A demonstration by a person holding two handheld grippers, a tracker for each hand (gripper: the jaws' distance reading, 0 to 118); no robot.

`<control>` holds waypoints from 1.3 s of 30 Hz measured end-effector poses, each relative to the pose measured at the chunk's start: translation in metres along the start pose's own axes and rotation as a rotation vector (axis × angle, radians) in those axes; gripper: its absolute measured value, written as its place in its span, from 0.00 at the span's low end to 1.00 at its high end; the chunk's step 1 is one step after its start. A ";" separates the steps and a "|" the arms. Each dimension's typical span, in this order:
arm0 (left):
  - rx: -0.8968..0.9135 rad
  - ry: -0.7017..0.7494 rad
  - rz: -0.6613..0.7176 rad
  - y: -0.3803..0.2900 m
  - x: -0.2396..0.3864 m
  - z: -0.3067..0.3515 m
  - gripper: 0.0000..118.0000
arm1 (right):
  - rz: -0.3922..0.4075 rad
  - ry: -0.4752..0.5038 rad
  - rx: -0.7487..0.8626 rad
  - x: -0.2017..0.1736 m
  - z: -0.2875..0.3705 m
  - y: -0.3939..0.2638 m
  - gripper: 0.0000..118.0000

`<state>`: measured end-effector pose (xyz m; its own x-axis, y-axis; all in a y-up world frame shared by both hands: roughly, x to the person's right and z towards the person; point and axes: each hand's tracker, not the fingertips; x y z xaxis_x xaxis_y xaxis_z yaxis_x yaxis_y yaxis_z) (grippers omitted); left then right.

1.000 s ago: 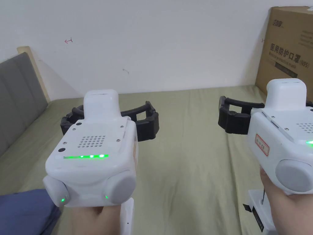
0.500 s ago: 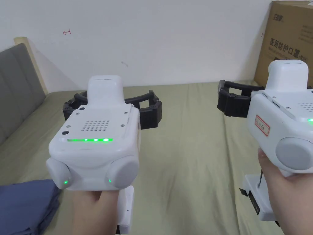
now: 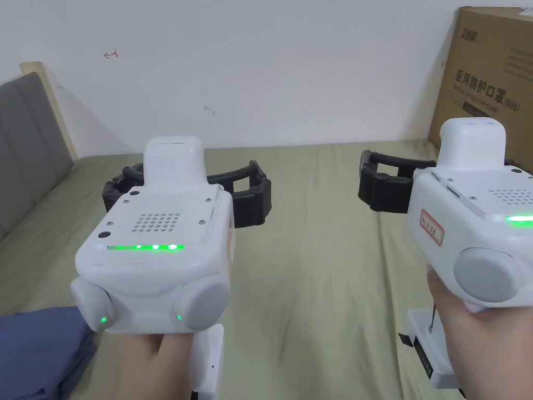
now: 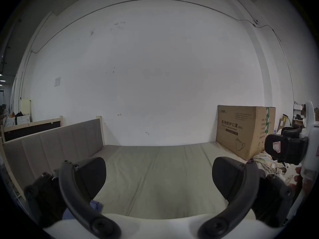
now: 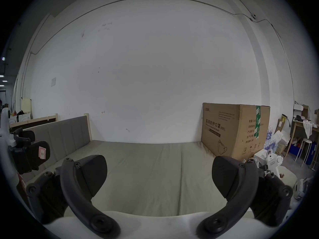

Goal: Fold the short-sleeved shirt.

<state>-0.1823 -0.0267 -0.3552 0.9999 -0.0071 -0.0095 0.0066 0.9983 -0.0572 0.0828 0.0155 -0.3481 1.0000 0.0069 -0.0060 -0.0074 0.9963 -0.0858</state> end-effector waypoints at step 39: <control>-0.060 -0.033 0.072 -0.010 0.006 0.001 1.00 | -0.013 0.045 -0.054 -0.008 -0.007 -0.009 1.00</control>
<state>-0.1764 -0.0368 -0.3535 0.9976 0.0672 0.0171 -0.0647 0.9909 -0.1178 0.0746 0.0060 -0.3541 0.9987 -0.0107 -0.0493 0.0037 0.9901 -0.1402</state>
